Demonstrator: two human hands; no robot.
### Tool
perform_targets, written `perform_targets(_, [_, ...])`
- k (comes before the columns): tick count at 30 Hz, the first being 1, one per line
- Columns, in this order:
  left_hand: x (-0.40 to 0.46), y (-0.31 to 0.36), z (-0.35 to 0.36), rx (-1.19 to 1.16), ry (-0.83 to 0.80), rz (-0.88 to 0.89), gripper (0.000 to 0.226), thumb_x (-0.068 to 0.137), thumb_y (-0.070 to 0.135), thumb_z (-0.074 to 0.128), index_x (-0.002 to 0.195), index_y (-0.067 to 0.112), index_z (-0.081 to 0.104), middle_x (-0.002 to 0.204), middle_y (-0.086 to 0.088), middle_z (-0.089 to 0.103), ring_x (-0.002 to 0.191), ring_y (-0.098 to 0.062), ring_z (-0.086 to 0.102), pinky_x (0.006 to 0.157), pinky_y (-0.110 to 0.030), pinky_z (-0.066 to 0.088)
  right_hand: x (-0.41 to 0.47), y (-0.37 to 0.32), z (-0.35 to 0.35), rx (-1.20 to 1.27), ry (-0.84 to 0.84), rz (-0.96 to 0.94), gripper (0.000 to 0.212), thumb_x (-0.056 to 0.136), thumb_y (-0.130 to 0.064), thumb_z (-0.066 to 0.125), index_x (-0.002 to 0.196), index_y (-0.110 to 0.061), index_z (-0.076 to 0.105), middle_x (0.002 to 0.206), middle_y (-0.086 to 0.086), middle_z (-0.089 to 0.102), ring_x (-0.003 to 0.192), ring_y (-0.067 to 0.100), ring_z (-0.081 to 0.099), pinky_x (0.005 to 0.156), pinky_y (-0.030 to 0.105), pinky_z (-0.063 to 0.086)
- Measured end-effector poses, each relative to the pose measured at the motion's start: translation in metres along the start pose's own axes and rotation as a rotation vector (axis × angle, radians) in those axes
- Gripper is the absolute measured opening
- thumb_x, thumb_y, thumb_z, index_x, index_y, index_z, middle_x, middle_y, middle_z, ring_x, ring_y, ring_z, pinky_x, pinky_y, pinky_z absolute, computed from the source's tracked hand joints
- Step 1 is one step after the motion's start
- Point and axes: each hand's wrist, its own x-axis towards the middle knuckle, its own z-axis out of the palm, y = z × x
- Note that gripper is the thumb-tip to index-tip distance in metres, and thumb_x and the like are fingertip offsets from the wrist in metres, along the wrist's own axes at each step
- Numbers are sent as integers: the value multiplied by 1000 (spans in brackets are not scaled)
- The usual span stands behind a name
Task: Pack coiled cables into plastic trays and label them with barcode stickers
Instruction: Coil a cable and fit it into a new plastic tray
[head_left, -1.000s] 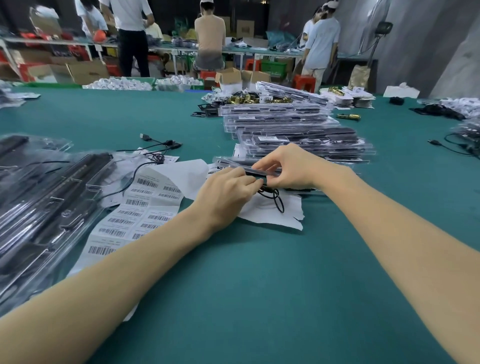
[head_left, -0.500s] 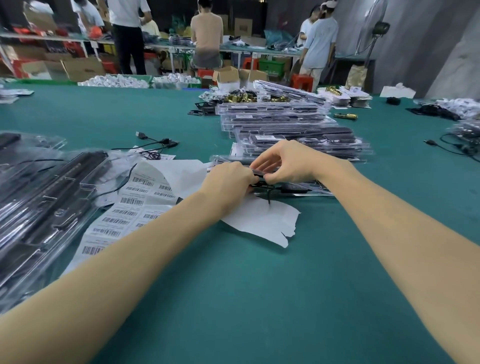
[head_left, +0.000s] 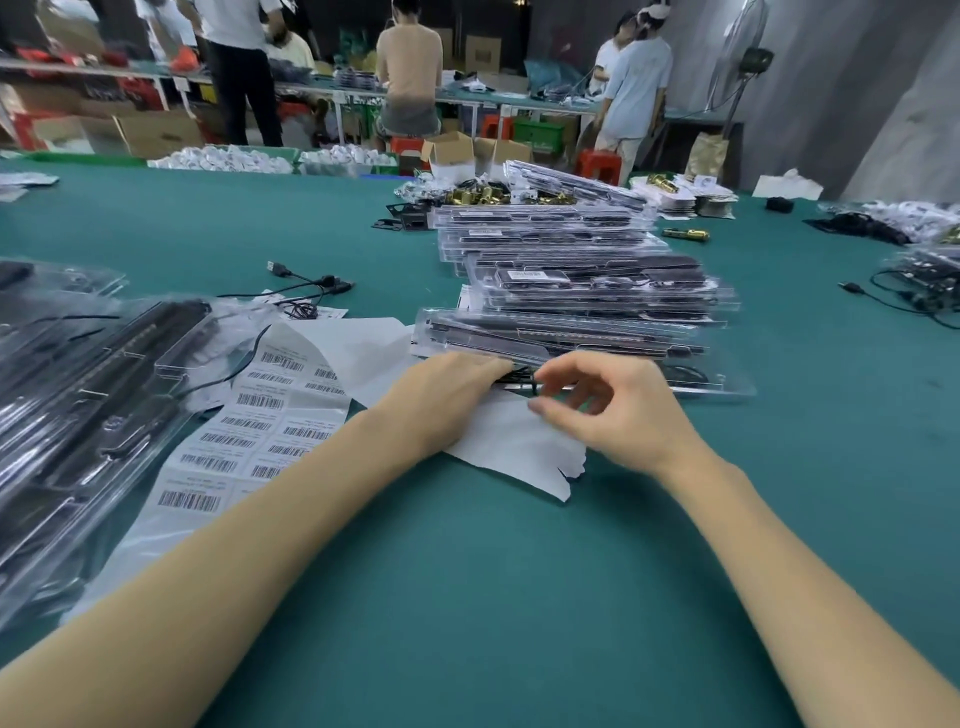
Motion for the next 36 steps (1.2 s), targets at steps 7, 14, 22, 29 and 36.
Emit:
perform_targets(7, [-6, 1, -2, -224, 76, -28, 41, 98, 8, 41, 126, 29, 62, 120, 3, 69, 110, -25, 60, 85, -41, 49, 3, -8, 25, -291, 76, -274, 23, 94, -8, 68, 116, -8, 74, 100, 6, 71, 81, 21, 65, 73, 32, 53])
perform_targets(14, [-15, 0, 5, -47, 96, -57, 28, 100, 22, 39, 122, 23, 56, 121, 9, 63, 129, -17, 42, 106, -36, 30, 13, -27, 42, -504, -5, -153, 23, 103, -17, 53, 115, -9, 71, 96, 8, 49, 79, 29, 52, 69, 39, 47])
perform_targets(22, [-23, -15, -2, -336, 108, 38, 39, 90, -1, 49, 122, 12, 65, 111, -5, 72, 90, -17, 56, 73, -21, 34, 16, -30, 50, -512, -50, -135, 36, 102, -10, 49, 133, -19, 65, 98, 9, 55, 84, 30, 55, 74, 41, 48])
perform_targets(29, [-24, -13, -7, -294, 179, 6, 32, 94, 6, 52, 115, 20, 72, 112, 1, 73, 112, -20, 59, 96, -33, 42, 16, -34, 61, -654, 314, -103, 8, 87, -25, 77, 86, -31, 81, 64, -1, 70, 62, 31, 63, 53, 25, 30])
perform_targets(36, [-30, -18, -9, -306, 143, -36, 25, 95, 17, 54, 112, 20, 71, 102, 2, 74, 93, -25, 63, 82, -39, 49, 22, -35, 61, -796, 91, -12, 31, 103, -36, 44, 112, -40, 73, 91, -6, 72, 90, 22, 62, 60, 30, 28])
